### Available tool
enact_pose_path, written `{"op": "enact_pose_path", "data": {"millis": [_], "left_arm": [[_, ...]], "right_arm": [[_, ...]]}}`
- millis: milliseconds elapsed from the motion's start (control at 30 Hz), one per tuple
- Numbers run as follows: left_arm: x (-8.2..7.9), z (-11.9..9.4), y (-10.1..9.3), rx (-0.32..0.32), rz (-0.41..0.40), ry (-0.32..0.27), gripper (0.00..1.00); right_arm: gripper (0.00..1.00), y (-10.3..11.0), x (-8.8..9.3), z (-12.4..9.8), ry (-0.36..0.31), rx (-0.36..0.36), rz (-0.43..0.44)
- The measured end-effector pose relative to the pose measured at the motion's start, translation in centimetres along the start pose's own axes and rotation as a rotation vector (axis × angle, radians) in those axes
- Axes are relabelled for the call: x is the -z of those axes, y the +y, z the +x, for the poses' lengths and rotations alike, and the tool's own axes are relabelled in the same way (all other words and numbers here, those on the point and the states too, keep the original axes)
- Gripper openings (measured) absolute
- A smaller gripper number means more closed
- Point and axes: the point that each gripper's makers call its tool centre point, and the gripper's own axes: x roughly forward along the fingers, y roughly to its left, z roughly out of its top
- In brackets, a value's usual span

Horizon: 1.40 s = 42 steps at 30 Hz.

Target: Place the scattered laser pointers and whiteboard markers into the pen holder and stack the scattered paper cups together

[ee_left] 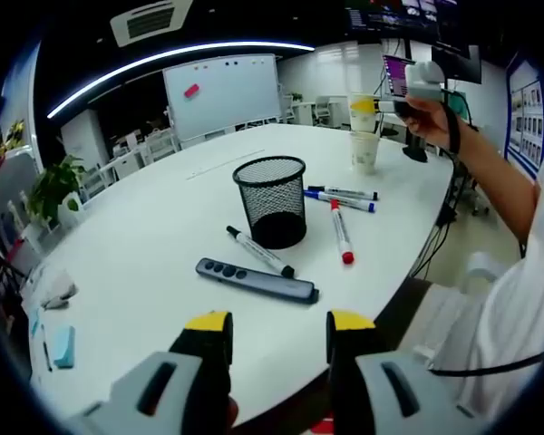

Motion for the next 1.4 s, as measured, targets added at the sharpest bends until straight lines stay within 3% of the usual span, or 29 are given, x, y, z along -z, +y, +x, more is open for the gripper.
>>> {"op": "enact_pose_path", "data": {"millis": [1400], "left_arm": [[-0.2,-0.2,0.1,-0.009,0.011,0.007,0.42]], "right_arm": [[0.41,-0.1,2.6,0.1,0.052,-0.02,-0.014]]}}
